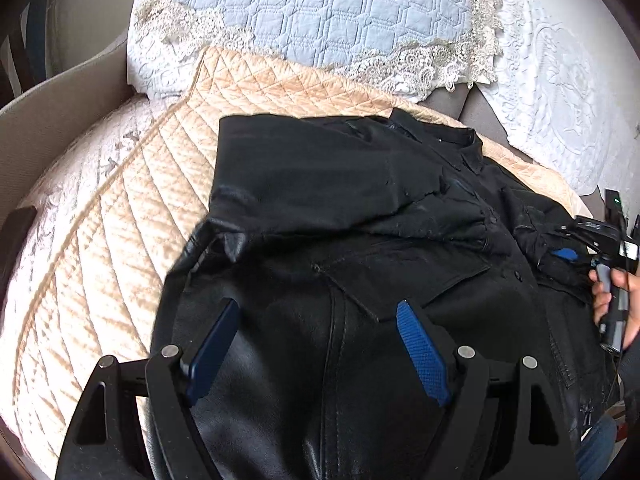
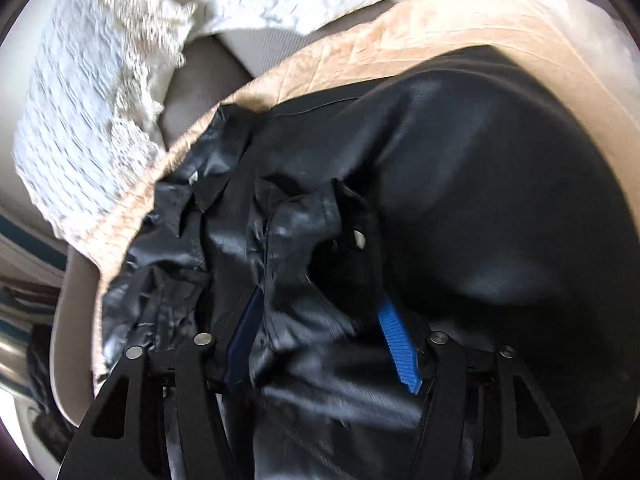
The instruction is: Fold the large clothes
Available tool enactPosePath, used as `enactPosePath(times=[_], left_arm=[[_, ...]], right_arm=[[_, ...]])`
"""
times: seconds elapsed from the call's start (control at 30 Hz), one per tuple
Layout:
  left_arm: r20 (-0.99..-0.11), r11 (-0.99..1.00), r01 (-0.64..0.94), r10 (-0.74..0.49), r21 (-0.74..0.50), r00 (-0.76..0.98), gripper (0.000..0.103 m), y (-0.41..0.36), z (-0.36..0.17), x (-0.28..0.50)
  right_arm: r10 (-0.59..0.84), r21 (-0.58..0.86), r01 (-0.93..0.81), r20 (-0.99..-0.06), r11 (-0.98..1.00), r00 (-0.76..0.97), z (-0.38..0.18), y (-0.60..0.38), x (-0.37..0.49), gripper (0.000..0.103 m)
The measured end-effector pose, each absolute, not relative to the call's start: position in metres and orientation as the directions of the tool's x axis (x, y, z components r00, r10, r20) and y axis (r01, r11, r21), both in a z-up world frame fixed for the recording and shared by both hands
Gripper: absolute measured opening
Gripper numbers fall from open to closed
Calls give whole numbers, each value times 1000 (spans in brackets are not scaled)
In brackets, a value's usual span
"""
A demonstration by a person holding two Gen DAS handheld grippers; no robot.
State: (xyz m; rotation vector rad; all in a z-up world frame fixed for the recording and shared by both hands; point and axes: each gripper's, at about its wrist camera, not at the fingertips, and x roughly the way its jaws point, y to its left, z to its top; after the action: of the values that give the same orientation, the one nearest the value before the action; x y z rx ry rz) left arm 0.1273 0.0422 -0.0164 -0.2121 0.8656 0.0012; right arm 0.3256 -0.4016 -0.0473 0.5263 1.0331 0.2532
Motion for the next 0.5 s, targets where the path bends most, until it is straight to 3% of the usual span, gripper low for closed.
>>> enactPosePath(times=[0.17,0.23,0.27,0.37,0.43,0.5], left_arm=[[-740,979,-101,-66,-179,669,83,54,-7,128],[-740,978,-105,-64,-180,670,83,57,-6,131],[-741,978,-108,-63,-181,668,83,58,-5,132],[-735,977,-109,-62,-183,675,83,61,0,133],[-730,979,-107,-54,-173,682,83,64,5,132],[-729,982,-105,-45,-158,683,83,65,6,135]], right_arm=[[525,532,-171,-638,829,563,8,-354,308,4],[605,523,-310,-635,794,479,19,-317,303,12],[638,533,-352,-635,770,436,20,-306,301,22],[717,548,-465,-573,695,397,32,-293,284,33],[717,549,-461,-539,697,442,36,-312,276,35],[653,544,-368,-565,754,504,28,-343,280,35]])
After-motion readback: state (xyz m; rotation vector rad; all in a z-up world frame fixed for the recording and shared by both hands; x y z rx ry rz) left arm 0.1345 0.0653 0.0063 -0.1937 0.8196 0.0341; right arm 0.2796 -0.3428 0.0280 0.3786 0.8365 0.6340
